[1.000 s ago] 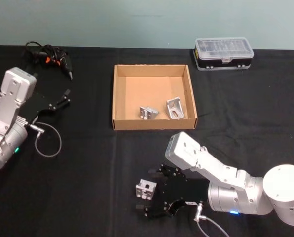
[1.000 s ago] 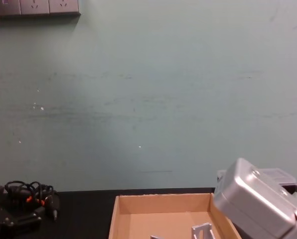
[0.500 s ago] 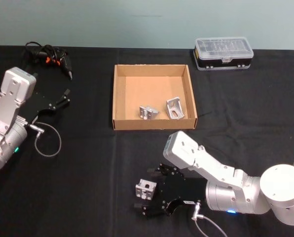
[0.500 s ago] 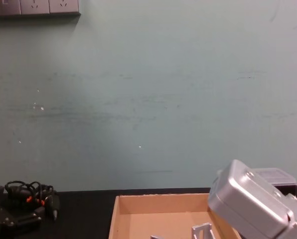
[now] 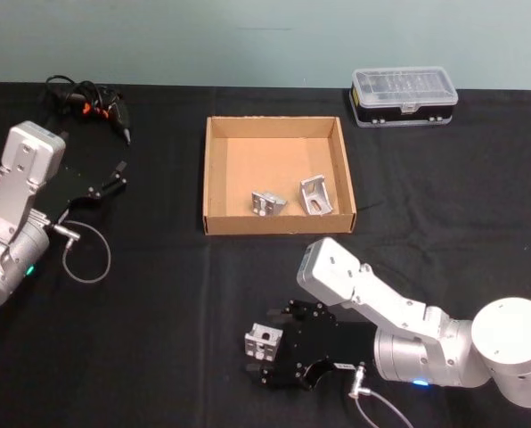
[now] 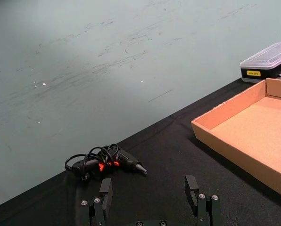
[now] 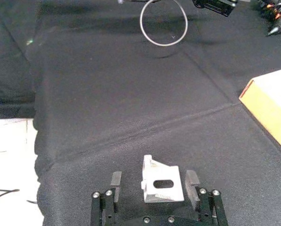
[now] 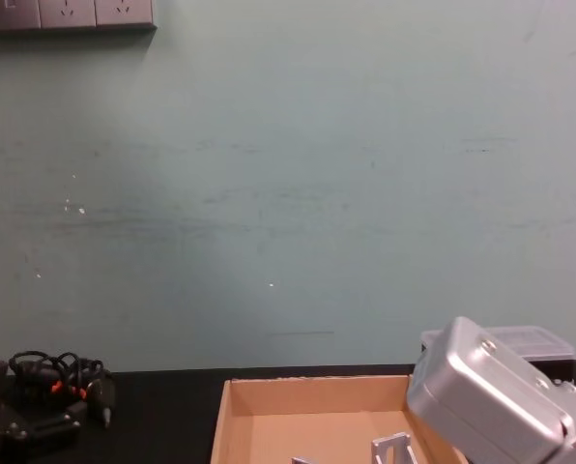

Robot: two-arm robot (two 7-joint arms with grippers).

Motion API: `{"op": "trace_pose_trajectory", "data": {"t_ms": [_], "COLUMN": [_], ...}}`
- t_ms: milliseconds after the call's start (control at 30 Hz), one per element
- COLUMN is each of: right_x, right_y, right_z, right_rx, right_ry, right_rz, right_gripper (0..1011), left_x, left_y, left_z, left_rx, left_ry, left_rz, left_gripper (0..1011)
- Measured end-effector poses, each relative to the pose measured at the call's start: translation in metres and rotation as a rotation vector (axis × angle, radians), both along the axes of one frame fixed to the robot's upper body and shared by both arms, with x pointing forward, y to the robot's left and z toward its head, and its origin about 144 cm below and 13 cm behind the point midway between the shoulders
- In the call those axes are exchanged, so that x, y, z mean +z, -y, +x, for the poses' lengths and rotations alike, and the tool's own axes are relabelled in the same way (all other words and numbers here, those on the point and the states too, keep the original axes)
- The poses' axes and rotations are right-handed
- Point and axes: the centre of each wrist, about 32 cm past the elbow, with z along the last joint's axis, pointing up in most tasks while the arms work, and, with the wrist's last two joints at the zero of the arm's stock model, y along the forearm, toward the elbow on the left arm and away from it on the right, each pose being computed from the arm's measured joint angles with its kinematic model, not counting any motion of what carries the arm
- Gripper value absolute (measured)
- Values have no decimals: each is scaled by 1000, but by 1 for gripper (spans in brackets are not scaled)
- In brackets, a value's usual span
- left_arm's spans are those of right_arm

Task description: Use one hand to pick up the angle iron from the table and place it into the box.

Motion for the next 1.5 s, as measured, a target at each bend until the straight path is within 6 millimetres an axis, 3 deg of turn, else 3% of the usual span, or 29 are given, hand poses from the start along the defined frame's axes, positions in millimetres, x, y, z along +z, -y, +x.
{"op": "trace_pose_trajectory", "data": {"t_ms": [200,267,333,400,867,1200,1500], "right_x": [0,0,0,0,0,1,21], "right_y": [1,1,2,2,3,4,19], "right_z": [-1,-1,0,0,1,1,-6], "right_rx": [-5,-8,-10,-14,-17,-23,-83], "right_ry": [0,2,4,5,9,10,67], "right_rz": [2,2,3,5,13,23,95], "right_gripper": [734,633,624,512,92,80,80], "left_x": [0,0,0,0,0,0,0], "left_y": [0,0,0,0,0,0,0], "left_z": [0,0,0,0,0,0,0], "left_rx": [0,0,0,0,0,0,0], "left_ry": [0,0,0,0,0,0,0], "left_rz": [0,0,0,0,0,0,0], "left_gripper": [1011,1011,1011,1011,1011,1011,1011]}}
